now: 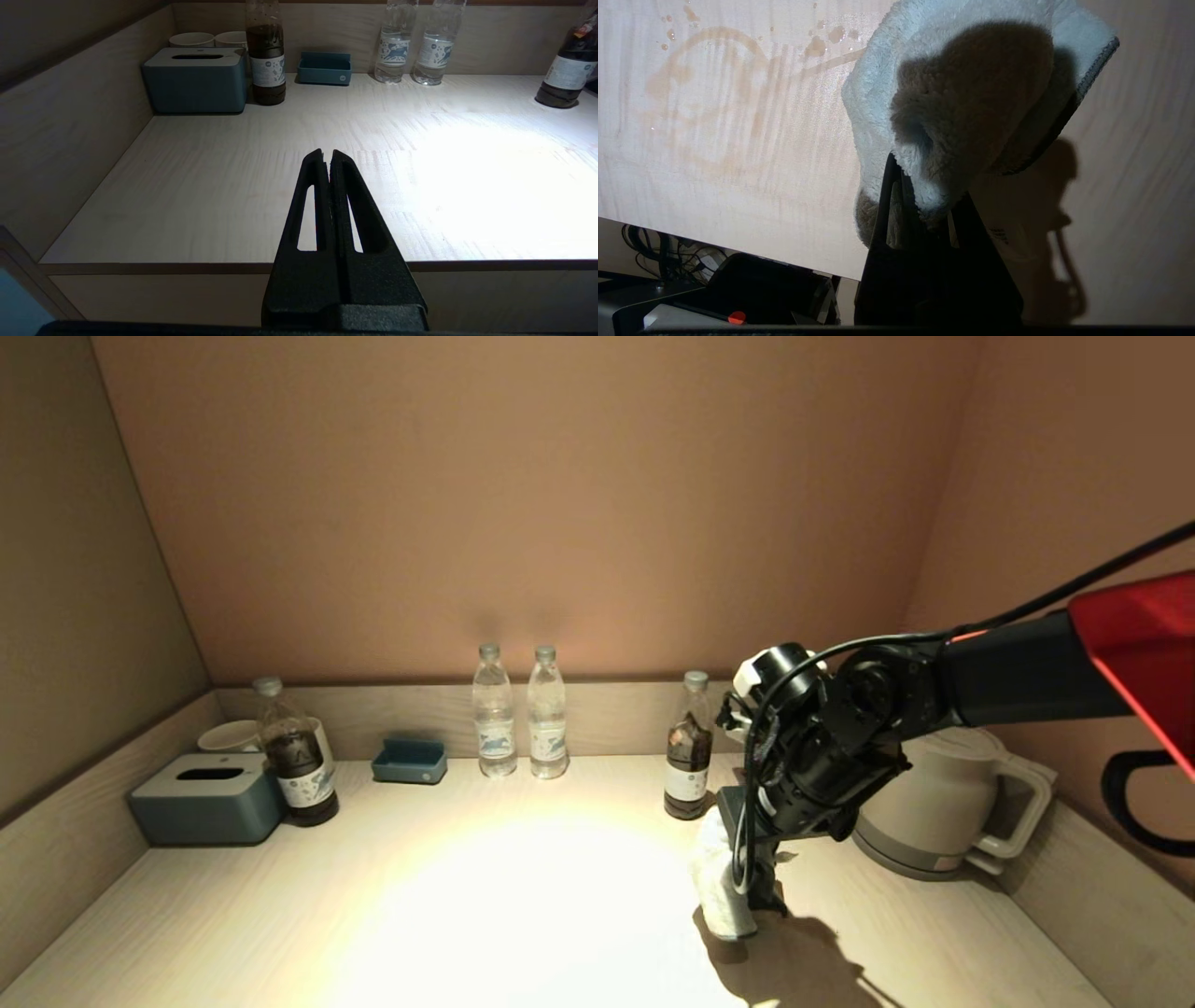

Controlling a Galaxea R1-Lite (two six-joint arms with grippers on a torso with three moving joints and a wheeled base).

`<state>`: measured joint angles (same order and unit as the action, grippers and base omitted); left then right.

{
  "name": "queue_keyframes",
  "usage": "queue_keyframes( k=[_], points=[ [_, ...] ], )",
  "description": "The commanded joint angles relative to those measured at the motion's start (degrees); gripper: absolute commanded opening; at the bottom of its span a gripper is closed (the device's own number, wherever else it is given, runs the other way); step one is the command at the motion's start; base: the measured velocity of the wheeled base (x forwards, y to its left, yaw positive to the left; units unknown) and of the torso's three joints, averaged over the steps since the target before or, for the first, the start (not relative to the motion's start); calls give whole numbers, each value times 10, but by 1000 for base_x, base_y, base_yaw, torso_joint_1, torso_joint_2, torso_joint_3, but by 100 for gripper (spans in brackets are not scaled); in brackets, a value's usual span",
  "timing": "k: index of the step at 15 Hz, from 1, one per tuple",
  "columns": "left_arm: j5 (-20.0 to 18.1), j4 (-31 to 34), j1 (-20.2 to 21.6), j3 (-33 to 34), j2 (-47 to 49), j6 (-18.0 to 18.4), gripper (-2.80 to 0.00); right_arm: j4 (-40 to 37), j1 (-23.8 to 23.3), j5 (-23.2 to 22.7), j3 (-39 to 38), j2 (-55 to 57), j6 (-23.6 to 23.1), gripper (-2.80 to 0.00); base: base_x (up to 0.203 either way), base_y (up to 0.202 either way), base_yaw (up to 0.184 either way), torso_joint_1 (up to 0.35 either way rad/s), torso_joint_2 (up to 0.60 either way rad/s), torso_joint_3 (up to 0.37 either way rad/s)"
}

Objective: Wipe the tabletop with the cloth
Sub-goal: Sweep the stains on the table

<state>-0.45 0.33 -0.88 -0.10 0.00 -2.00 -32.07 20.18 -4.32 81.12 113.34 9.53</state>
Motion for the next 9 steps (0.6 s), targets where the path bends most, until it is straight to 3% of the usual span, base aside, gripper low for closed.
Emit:
queue_keyframes(
  k=[1,9],
  points=[
    [0,0,0,0,0,-1,-280,-1,12,-1,1,9,0,-280,0,0,0,0,0,0],
    [0,0,0,0,0,0,-280,-1,25,1,0,43,4,-280,0,0,0,0,0,0]
  ],
)
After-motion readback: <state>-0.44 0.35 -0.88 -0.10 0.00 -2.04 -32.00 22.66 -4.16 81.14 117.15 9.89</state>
